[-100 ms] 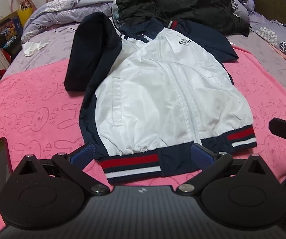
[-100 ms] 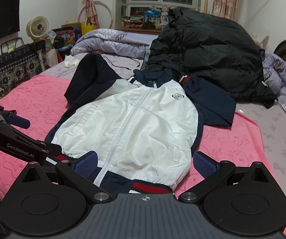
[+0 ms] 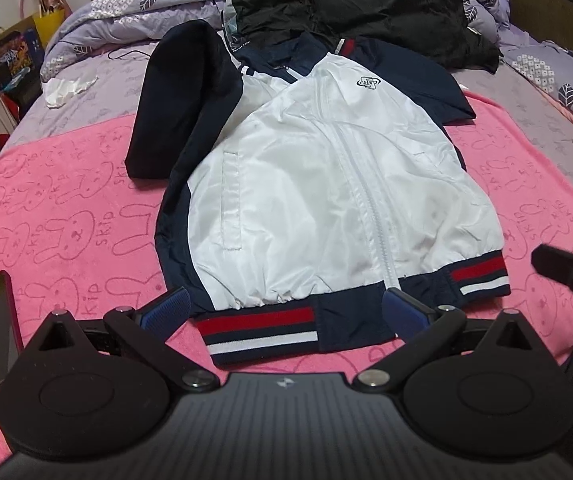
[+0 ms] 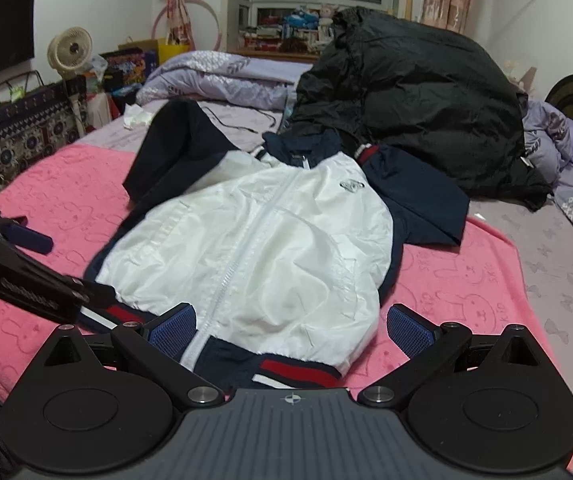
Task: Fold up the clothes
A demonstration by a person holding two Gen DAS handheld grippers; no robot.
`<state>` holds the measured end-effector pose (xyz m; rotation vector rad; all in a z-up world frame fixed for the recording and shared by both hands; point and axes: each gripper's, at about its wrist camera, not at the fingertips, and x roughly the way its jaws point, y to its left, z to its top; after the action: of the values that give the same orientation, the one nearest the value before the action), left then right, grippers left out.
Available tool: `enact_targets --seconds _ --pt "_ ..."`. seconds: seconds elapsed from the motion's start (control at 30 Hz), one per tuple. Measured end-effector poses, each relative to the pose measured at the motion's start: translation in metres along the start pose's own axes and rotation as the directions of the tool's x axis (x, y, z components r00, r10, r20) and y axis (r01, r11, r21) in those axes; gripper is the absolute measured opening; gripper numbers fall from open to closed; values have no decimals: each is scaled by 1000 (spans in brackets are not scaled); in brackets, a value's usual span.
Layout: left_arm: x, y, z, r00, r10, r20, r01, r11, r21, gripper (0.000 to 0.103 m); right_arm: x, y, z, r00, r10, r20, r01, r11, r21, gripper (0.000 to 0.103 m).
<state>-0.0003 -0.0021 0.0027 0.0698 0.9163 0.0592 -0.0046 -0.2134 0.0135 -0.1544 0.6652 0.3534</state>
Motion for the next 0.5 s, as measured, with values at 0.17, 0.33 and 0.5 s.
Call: enact_targets --seconds 0.17,0.33,0.5 --pt "1 5 3 999 -35 -22 35 999 -8 103 -4 0 -1 1000 -12 -7 12 999 -34 103" --pt "4 8 4 998 -37 -55 36 999 -23 103 6 6 -3 999 -35 -30 33 998 -58 103" --pt "5 12 4 997 -48 -68 44 998 -50 103 4 7 -2 1000 -12 -24 11 999 -48 103"
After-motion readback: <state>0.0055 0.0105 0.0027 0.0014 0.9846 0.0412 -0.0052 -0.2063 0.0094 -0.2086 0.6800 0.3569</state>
